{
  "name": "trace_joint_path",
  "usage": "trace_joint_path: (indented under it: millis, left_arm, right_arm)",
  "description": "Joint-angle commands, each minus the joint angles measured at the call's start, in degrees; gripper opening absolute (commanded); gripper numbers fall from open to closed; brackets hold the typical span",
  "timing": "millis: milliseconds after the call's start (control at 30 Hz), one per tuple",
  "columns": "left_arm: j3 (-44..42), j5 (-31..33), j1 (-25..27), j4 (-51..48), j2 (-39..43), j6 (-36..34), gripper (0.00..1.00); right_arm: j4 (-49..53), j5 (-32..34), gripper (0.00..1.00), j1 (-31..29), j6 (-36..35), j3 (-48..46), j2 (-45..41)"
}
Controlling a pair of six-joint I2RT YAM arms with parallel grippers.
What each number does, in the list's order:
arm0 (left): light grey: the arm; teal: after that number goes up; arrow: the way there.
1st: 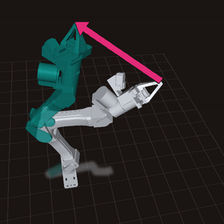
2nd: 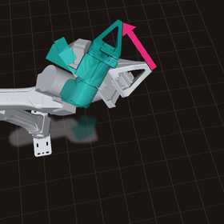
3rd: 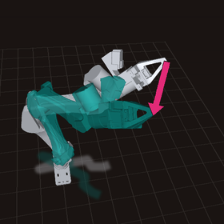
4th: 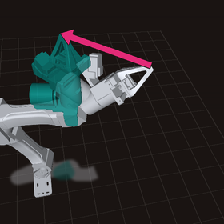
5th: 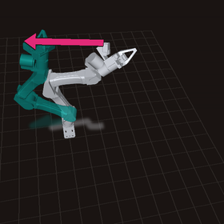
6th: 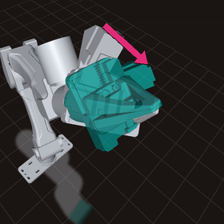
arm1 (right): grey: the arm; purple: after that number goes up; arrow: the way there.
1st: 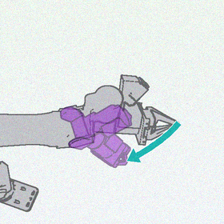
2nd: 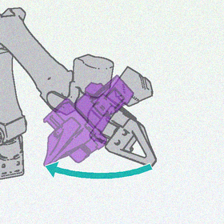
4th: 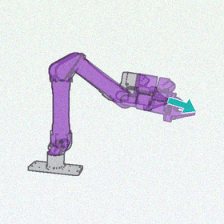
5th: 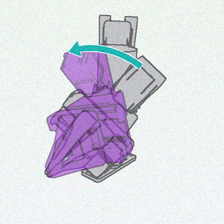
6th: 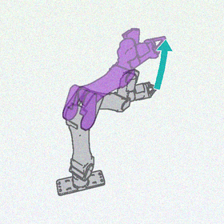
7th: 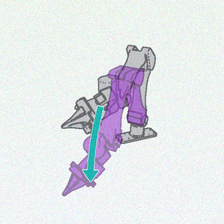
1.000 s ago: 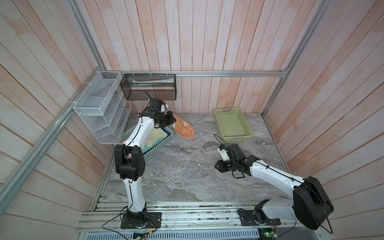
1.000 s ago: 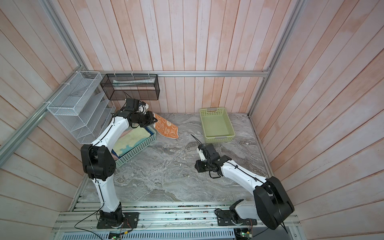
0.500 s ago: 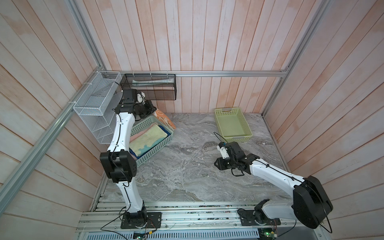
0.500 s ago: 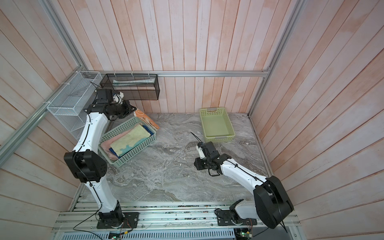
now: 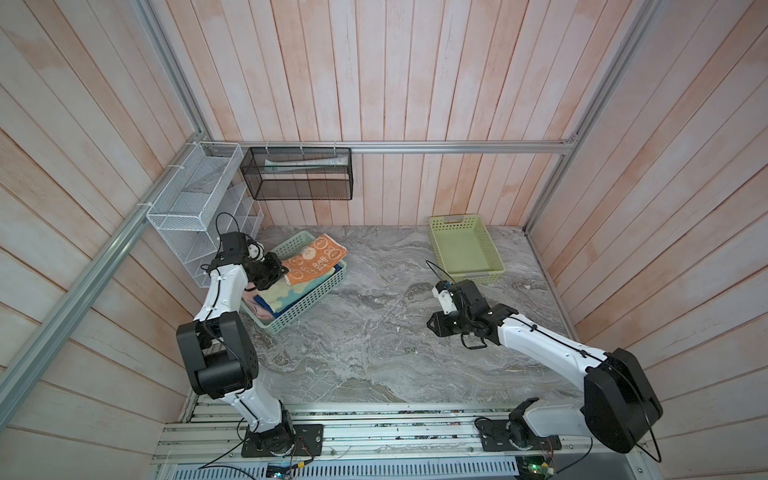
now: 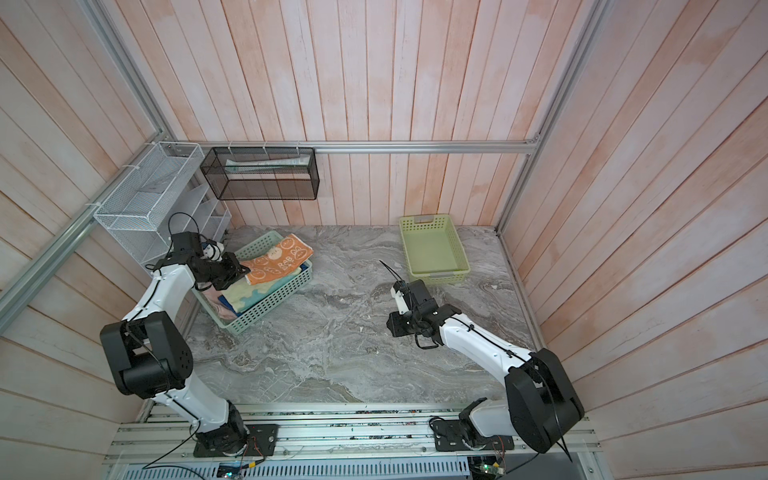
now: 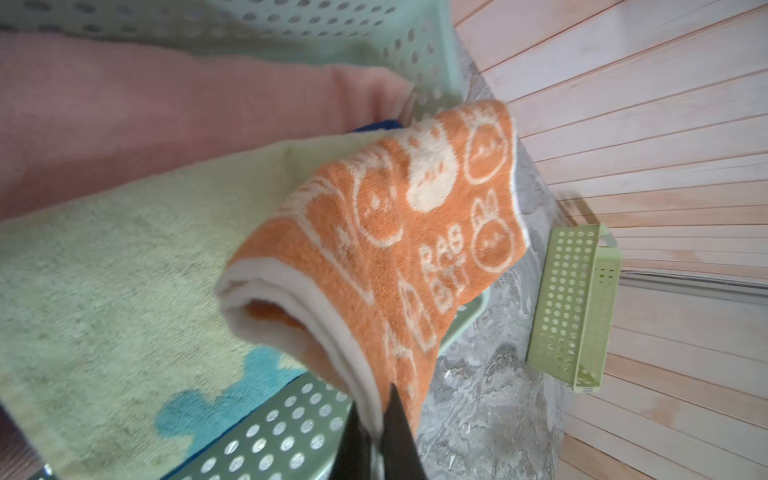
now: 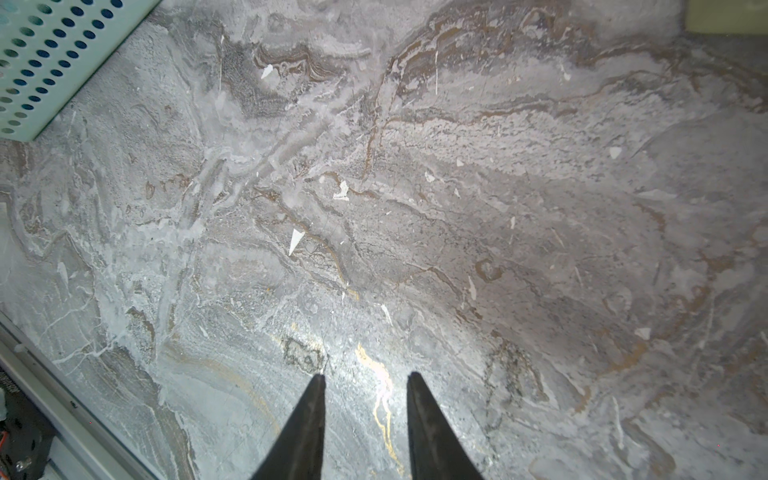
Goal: Fold and stack the towels
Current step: 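Lower the orange towel onto the stack in the mint basket and open the left gripper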
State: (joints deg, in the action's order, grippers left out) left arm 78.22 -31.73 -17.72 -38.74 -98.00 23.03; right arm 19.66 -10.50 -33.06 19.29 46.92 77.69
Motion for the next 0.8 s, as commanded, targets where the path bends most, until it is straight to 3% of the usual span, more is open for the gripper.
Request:
trace_joint_path:
  millis: [0, 300, 433, 467, 767]
  left_arm:
    - [-1.93, 3.64, -1.32, 2.20, 2.87, -3.54, 0.00]
    - [-4.24, 9.80, -2.50, 0.90, 5.25, -7.01, 0.00]
    - [-5.59, 12.54, -2.49, 0.86, 8.19, -7.96, 0.32]
    - [-5.87, 13.03, -2.50, 0.86, 9.17, -8.20, 0.35]
    - [-5.75, 13.83, -2.46, 0.56, 16.73, -10.91, 0.35]
  right_arm:
    - [1.57, 1.33, 0.35, 0.34, -0.99, 2.29, 0.27]
    - [3.08, 3.68, 0.35, 0.28, -1.44, 3.23, -1.04]
    - [4.05, 5.95, 0.35, 0.36, -2.18, 4.22, -2.04]
    - [4.30, 6.98, 0.35, 0.47, -2.36, 4.51, -2.39]
    - [4.51, 16.95, 0.36, 2.09, -4.92, 5.46, -8.29]
